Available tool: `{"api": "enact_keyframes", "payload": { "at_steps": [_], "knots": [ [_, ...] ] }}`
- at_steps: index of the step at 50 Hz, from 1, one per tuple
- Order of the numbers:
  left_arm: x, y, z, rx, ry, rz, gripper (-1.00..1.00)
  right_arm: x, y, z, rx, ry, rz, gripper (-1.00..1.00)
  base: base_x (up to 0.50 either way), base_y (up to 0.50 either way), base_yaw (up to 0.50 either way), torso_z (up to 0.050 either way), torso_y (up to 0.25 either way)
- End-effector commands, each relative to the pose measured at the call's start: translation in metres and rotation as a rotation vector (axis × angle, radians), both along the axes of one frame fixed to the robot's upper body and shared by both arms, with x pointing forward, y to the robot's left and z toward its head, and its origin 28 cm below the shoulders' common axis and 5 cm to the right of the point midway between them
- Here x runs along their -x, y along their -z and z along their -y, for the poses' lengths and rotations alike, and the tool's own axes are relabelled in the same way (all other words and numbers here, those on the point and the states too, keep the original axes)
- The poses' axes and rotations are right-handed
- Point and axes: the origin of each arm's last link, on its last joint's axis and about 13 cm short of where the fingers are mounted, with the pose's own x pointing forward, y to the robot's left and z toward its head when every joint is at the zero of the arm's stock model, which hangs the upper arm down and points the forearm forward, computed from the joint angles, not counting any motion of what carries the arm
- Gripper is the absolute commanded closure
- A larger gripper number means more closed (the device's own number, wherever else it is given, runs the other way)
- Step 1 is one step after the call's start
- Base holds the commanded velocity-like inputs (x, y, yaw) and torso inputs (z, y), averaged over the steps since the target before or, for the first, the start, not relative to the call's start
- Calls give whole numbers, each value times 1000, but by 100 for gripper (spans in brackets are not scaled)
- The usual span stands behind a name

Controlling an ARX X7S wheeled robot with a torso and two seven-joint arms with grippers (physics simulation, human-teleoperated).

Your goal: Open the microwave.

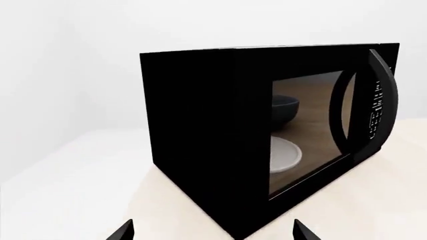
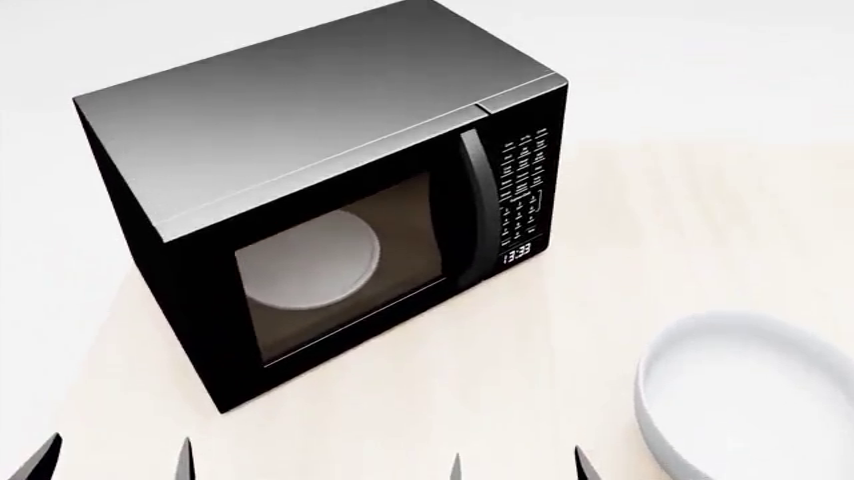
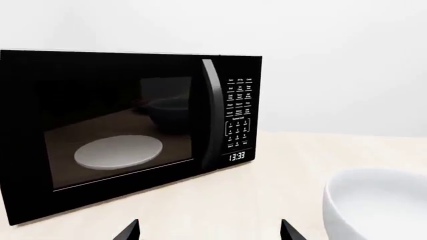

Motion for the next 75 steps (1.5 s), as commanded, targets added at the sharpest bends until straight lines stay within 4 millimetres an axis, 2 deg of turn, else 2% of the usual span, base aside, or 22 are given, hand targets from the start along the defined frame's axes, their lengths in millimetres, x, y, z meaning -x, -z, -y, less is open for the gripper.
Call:
{"api": "enact_keyframes", "payload": {
  "at_steps": [1, 66, 75],
  "knots": [
    [0, 0, 0, -7, -1, 0, -100, 1, -1, 0, 2, 1, 5, -100, 0, 0, 0, 0, -98],
    [1, -2, -2, 1, -8, 12, -100, 2, -4, -3, -14, -19, 9, -100, 0, 0, 0, 0, -92],
    [1, -3, -1, 5, -2, 11, -100, -17, -27, -1, -37, -32, 29, -100, 0, 0, 0, 0, 0]
  ]
}}
